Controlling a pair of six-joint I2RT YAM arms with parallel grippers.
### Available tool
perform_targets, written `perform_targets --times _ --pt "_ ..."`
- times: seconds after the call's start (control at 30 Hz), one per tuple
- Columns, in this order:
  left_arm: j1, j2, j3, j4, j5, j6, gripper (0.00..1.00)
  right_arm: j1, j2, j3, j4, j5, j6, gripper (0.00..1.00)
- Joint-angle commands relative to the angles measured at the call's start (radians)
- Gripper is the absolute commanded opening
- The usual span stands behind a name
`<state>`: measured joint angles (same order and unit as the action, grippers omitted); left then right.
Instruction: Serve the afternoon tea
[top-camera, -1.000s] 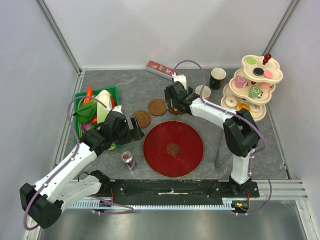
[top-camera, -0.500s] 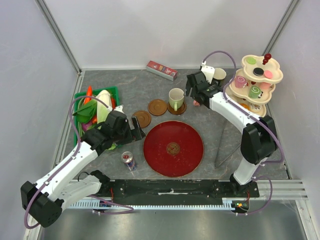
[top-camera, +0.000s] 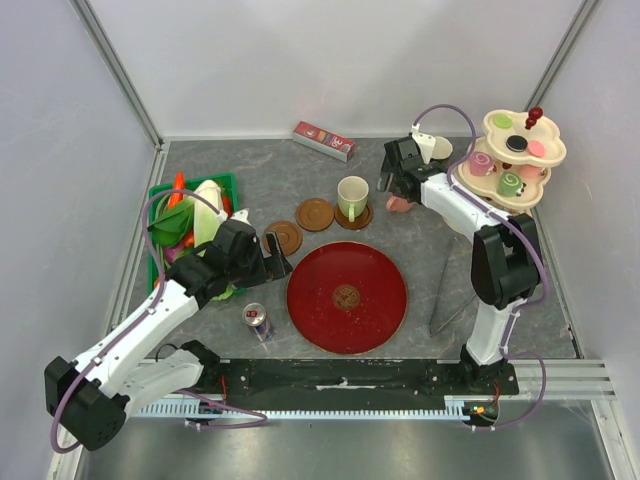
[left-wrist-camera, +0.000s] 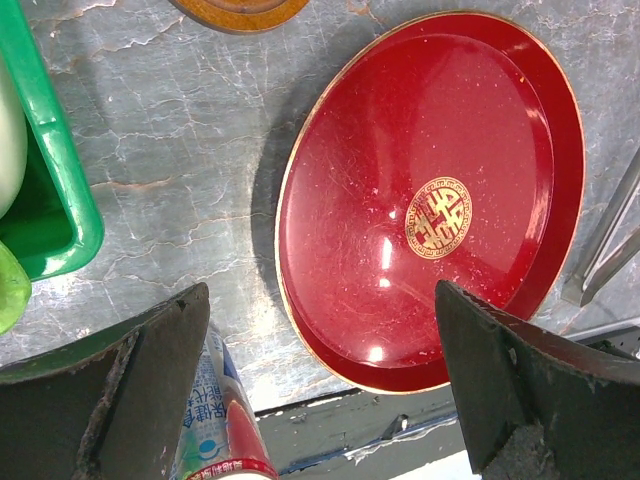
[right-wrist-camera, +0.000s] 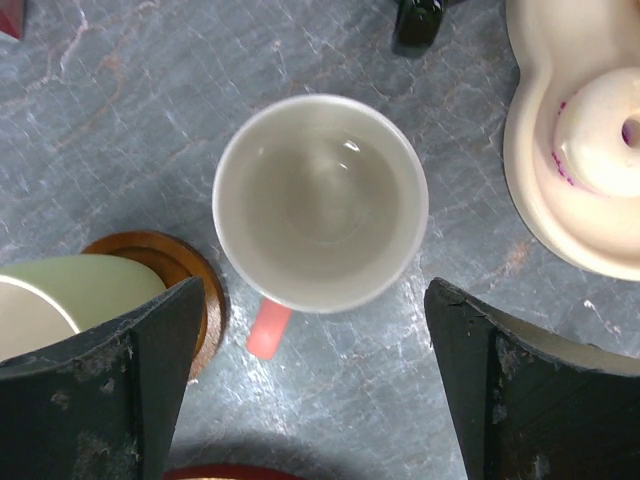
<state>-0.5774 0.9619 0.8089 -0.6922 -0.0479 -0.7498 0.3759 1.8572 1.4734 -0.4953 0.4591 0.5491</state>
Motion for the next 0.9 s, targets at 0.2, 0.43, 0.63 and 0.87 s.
perform_targets --times 0.2,0.43,0.63,0.87 --pt "0.005 -0.018 0.026 0.03 -0.001 0.04 0.99 -0.025 0.091 0.119 -0.003 0.006 -0.02 0.98" --pt "0.004 -0.046 0.036 0.019 -0.006 0.049 1.0 -0.04 0.157 0.183 -0.006 0.024 -0.015 0.98" --pt "0.004 -0.055 0.044 0.011 -0.015 0.064 0.99 -0.065 0.221 0.246 -0.034 -0.025 -0.011 0.98" --pt "0.005 -0.054 0.055 0.003 -0.023 0.072 0.99 -0.071 0.244 0.272 -0.049 -0.062 -0.029 0.89"
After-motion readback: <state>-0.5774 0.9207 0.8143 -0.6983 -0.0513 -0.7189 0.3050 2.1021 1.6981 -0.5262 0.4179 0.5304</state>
